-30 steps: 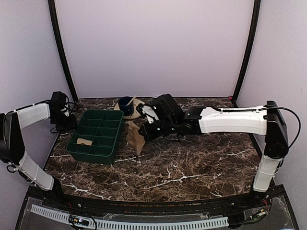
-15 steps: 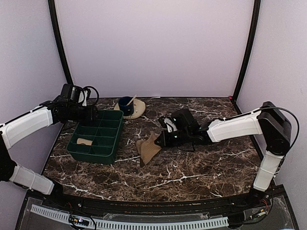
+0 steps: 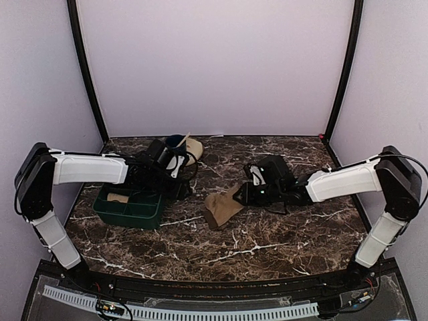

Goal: Roll the socks
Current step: Place the sock at the center of the board.

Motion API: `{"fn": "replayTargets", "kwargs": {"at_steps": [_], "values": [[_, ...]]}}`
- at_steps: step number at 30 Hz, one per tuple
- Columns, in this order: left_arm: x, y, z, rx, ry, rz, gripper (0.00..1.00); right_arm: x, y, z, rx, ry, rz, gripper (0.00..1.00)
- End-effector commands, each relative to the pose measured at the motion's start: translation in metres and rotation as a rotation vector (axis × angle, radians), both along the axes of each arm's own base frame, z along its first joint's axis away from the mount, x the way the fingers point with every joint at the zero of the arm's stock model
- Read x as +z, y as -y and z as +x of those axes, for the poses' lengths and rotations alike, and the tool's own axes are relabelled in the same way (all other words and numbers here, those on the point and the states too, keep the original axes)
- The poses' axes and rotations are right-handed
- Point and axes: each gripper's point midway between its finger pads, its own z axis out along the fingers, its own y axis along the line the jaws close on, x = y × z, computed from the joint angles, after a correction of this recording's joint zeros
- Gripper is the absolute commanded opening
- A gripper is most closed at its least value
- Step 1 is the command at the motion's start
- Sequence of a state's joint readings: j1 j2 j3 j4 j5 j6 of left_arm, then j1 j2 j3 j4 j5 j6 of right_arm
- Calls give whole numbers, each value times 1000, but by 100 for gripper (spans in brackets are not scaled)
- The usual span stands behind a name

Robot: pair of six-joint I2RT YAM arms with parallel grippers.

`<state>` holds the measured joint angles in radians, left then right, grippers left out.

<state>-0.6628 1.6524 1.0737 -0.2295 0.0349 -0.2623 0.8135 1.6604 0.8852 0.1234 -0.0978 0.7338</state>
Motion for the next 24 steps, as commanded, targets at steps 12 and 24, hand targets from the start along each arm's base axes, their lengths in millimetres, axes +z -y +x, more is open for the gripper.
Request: {"fn": "replayTargets", "kwargs": {"at_steps": [12,24], "values": [[-12,50,6,-107,-23,-55,54,5,41,2,-72,130,-303,45],[-36,73,-49,-253,-199,-169,50,11,9,21,-31,169,-325,44]]}}
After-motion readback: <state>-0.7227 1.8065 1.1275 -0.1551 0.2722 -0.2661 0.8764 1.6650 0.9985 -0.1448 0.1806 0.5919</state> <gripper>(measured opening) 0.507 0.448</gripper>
